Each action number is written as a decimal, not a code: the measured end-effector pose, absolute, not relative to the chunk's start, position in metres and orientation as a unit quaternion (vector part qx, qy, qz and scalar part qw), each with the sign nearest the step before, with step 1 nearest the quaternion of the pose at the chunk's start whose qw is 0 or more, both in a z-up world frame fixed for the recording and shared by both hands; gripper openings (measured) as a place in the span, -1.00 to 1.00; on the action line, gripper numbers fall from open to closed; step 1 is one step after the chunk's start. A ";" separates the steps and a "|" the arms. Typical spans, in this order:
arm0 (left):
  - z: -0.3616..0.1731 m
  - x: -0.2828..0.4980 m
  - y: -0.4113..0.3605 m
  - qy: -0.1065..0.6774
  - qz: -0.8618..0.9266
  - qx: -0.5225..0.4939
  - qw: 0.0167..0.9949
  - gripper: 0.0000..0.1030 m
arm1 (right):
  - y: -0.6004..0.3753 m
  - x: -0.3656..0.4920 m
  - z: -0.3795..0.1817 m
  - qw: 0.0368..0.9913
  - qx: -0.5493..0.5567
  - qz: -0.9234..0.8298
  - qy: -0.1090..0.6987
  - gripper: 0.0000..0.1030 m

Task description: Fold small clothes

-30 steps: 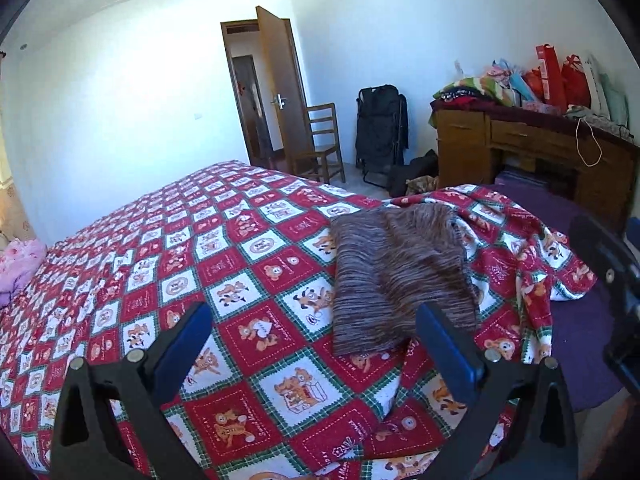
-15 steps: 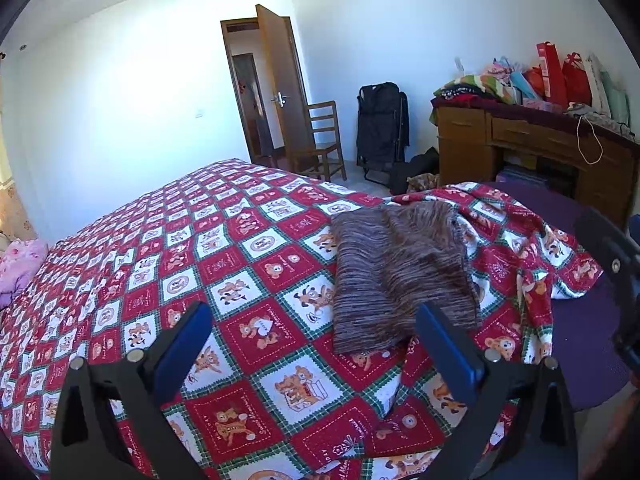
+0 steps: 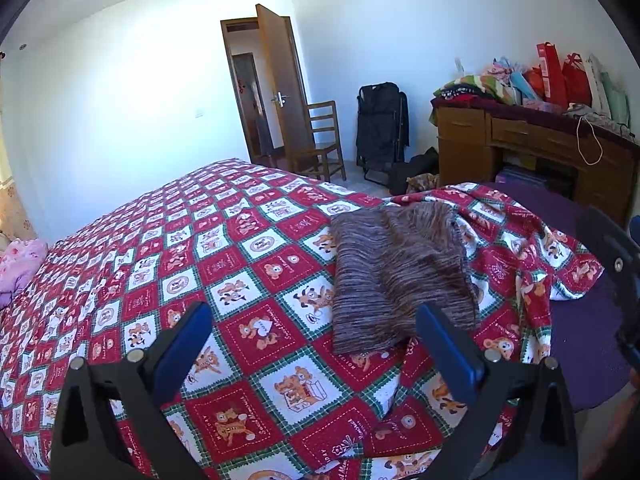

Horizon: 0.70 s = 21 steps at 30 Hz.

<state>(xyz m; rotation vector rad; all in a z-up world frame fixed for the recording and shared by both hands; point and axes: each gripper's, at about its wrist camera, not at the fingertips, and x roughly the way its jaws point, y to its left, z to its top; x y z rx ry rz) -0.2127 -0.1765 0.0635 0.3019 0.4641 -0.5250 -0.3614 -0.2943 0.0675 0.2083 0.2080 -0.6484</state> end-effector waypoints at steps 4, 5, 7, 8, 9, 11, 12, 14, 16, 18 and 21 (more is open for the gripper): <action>0.063 -0.213 -0.177 0.226 -0.255 0.147 0.929 1.00 | -0.294 -0.362 0.068 0.937 0.102 -0.317 0.103 0.93; 0.064 -0.212 -0.177 0.227 -0.256 0.145 0.929 1.00 | -0.294 -0.362 0.068 0.938 0.102 -0.316 0.103 0.93; 0.064 -0.212 -0.177 0.227 -0.255 0.147 0.929 1.00 | -0.293 -0.362 0.068 0.938 0.102 -0.316 0.102 0.93; 0.064 -0.212 -0.177 0.226 -0.255 0.147 0.929 1.00 | -0.293 -0.362 0.068 0.937 0.102 -0.317 0.102 0.93; 0.064 -0.213 -0.177 0.227 -0.254 0.147 0.929 1.00 | -0.294 -0.362 0.068 0.938 0.102 -0.317 0.102 0.93; 0.064 -0.213 -0.177 0.227 -0.254 0.147 0.929 1.00 | -0.294 -0.362 0.068 0.937 0.103 -0.317 0.102 0.93; 0.064 -0.213 -0.177 0.227 -0.254 0.147 0.929 1.00 | -0.295 -0.362 0.069 0.937 0.103 -0.317 0.102 0.93; 0.064 -0.213 -0.177 0.226 -0.253 0.148 0.929 1.00 | -0.296 -0.362 0.069 0.937 0.103 -0.317 0.102 0.93; 0.064 -0.212 -0.177 0.227 -0.254 0.147 0.929 1.00 | -0.296 -0.362 0.069 0.937 0.103 -0.317 0.102 0.93; 0.064 -0.212 -0.177 0.227 -0.253 0.147 0.929 1.00 | -0.296 -0.362 0.069 0.937 0.103 -0.317 0.102 0.93; 0.065 -0.212 -0.177 0.227 -0.253 0.148 0.929 1.00 | -0.296 -0.363 0.069 0.937 0.103 -0.317 0.101 0.93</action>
